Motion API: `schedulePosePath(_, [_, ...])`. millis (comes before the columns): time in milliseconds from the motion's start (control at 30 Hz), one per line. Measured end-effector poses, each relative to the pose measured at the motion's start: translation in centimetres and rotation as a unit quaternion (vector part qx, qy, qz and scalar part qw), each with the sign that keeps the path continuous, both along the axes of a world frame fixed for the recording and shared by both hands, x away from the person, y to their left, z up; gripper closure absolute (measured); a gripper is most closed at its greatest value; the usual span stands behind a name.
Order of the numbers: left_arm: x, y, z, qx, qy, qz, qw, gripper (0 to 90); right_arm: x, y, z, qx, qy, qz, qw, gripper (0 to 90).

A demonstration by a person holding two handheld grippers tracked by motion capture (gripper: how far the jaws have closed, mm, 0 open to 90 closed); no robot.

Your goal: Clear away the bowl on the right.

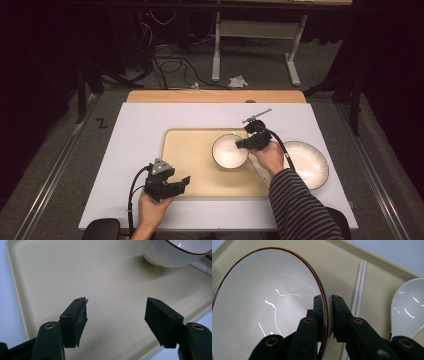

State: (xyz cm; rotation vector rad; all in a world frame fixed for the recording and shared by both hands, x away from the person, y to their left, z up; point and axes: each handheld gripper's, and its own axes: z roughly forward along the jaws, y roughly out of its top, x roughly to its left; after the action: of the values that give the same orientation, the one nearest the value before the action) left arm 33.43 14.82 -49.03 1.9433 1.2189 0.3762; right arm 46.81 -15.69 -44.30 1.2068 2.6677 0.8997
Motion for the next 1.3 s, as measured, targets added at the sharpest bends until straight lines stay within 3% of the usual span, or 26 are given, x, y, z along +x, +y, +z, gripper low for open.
schedulePosePath(100, [-0.2, 0.2, 0.0, -0.001, 0.002, 0.002, 1.0, 34.5, 0.6, 0.4, -0.3, -0.002, 0.002, -0.001, 1.0, 84.4])
schedulePosePath(267, [-0.4, 0.9, 0.0, -0.025, 0.011, 0.012, 0.9995, 34.5, 1.6, 0.7, -0.7, -0.002, 0.008, -0.007, 0.9999, 84.4])
schedulePosePath(800, [-1.2, 1.7, -0.1, -0.024, 0.013, 0.029, 0.9992, 34.5, 4.4, 2.3, -2.1, -0.021, 0.017, -0.033, 0.9991, 84.2])
schedulePosePath(967, [-1.5, 1.9, -0.1, -0.023, 0.013, 0.036, 0.999, 34.5, 5.2, 2.2, -2.5, -0.01, 0.025, -0.054, 0.9982, 84.2])
schedulePosePath(1133, [-1.7, 2.3, -0.1, -0.024, 0.011, 0.044, 0.9987, 34.5, 6.0, 2.5, -2.3, -0.02, 0.014, -0.063, 0.9977, 83.9])
schedulePosePath(1300, [-1.9, 2.6, 0.0, -0.025, 0.011, 0.05, 0.9984, 34.5, 6.7, 2.6, -2.6, -0.013, 0.014, -0.072, 0.9972, 83.7])
